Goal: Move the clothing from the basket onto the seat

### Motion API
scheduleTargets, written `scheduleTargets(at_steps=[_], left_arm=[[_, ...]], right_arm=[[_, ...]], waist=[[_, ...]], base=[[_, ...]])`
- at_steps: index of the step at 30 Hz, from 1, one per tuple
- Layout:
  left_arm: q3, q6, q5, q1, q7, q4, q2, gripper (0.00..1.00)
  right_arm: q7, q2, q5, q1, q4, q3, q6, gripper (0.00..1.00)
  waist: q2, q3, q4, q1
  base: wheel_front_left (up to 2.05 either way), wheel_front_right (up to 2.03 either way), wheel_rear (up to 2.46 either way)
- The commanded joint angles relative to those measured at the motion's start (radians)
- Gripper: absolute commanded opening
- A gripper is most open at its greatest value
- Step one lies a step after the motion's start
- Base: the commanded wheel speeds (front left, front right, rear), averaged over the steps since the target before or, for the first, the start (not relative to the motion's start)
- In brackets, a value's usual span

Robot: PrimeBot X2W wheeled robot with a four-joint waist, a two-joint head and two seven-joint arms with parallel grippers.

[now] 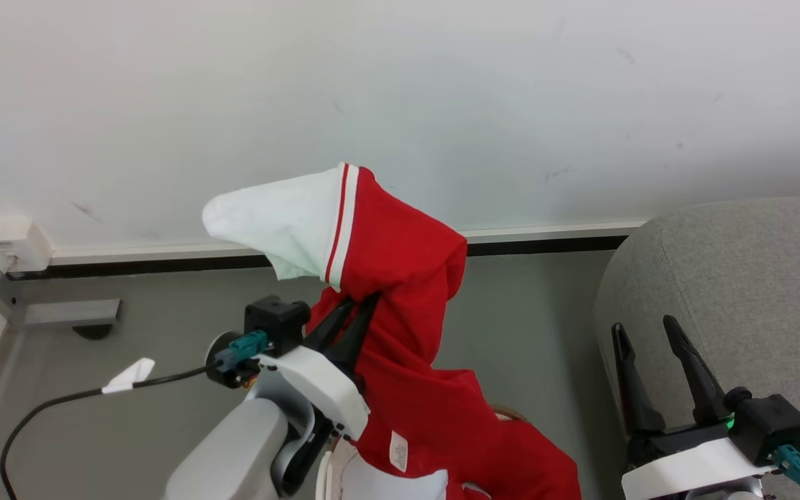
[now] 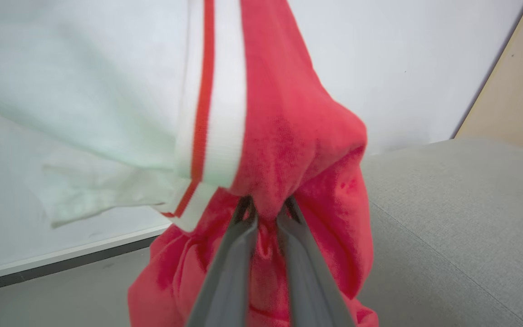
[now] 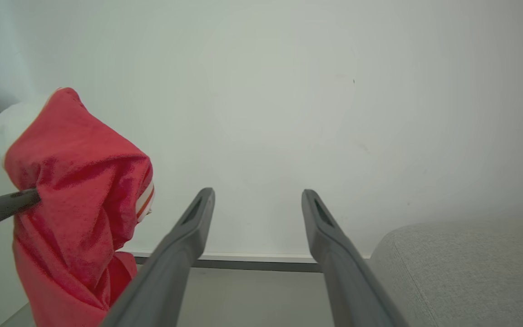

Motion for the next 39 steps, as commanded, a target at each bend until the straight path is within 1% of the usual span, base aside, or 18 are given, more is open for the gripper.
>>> scheduleTargets(at_steps=[1,7,13,18,23,27,33,39], left_arm=[[0.01,0.005,-0.003,0.01,-0.002,-0.023,0.005,0.0],[0.033,0.023,-0.012,-0.012,0.004,-0.125,0.023,0.0],[0.043,0.046,-0.019,-0.005,0.034,-0.201,0.047,0.0],[0.046,0.058,-0.025,0.012,0.045,-0.232,0.058,0.0],[0.038,0.064,-0.025,0.023,0.046,-0.252,0.057,0.0],[0.015,0.058,-0.019,0.029,0.046,-0.257,0.042,0.0],[-0.03,0.044,-0.011,0.039,0.049,-0.246,0.01,0.0],[-0.072,0.027,-0.006,0.037,0.059,-0.242,-0.019,0.0]], right_arm=[[0.001,-0.004,0.009,0.018,-0.008,0.008,-0.002,1.0],[0.001,-0.006,0.014,0.034,-0.024,0.038,-0.002,1.0],[0.001,-0.006,0.021,0.033,-0.028,0.052,-0.002,1.0],[0.001,-0.01,0.026,0.029,-0.024,0.071,-0.002,1.0],[0.001,-0.033,0.035,0.012,-0.015,0.129,-0.002,1.0],[0.001,-0.05,0.051,-0.003,0.005,0.19,-0.002,1.0],[0.001,-0.091,0.121,-0.047,0.061,0.348,-0.002,1.0],[0.001,-0.114,0.204,-0.119,0.161,0.502,-0.002,1.0]], waist=[[0.0,-0.005,0.003,0.0002],[0.0,-0.015,0.008,0.0002],[0.0,-0.015,0.004,0.0002],[0.0,-0.012,0.0,0.0002],[0.0,-0.013,0.004,0.0002],[0.0,-0.016,0.021,0.0002],[0.0,-0.028,0.063,0.0002],[0.0,-0.041,0.118,0.0002]], base=[[0.0,0.0,0.0],[0.0,0.0,0.0],[0.0,0.0,0.0],[0.0,0.0,0.0],[0.0,0.0,0.0],[0.0,0.0,0.0],[0.0,0.0,0.0],[0.0,0.0,0.0]])
